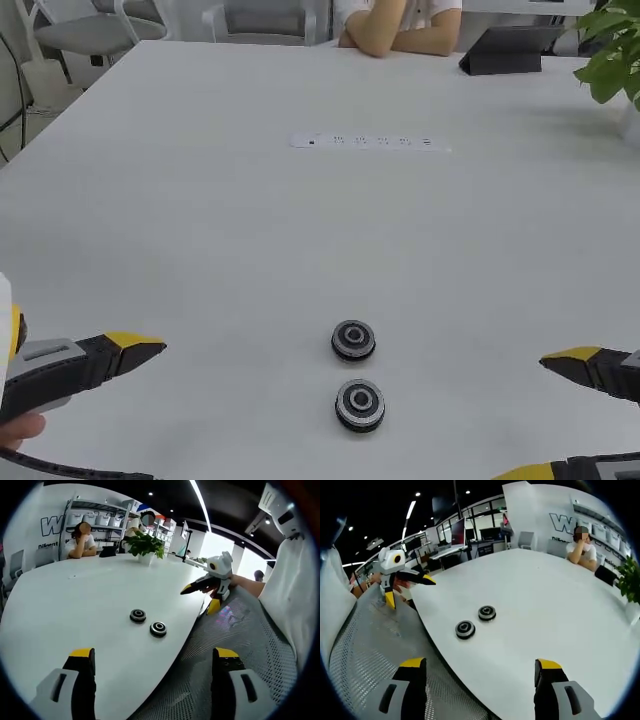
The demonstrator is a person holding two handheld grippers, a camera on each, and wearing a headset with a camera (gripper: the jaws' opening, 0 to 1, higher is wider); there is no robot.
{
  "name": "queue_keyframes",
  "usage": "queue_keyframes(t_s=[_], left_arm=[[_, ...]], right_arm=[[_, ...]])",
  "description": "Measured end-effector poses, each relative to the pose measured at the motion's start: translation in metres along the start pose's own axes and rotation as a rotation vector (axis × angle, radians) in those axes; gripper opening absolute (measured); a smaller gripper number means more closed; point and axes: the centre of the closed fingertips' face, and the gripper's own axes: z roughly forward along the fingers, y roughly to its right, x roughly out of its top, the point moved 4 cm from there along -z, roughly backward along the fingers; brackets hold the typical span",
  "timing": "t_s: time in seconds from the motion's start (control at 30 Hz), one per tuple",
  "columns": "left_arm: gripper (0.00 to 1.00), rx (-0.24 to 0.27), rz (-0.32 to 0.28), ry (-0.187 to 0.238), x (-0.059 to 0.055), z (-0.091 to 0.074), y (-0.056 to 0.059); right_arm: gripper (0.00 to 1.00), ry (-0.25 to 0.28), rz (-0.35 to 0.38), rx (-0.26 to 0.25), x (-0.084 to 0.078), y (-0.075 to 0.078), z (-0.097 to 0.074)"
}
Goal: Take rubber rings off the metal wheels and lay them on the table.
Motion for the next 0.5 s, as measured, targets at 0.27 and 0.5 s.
queue_keyframes(t_s=[0.27, 0.5], left_arm=[[0.96, 0.001, 0.003, 0.001, 0.0003, 0.0000, 0.0001], [0.96, -0.002, 0.008, 0.000, 0.0001, 0.0002, 0.0005]], right_arm=[[0.88, 0.001, -0.001, -0.002, 0.0001, 0.0002, -0.0004], [0.88, 0.002, -0.002, -0.002, 0.0001, 0.0002, -0.0005]])
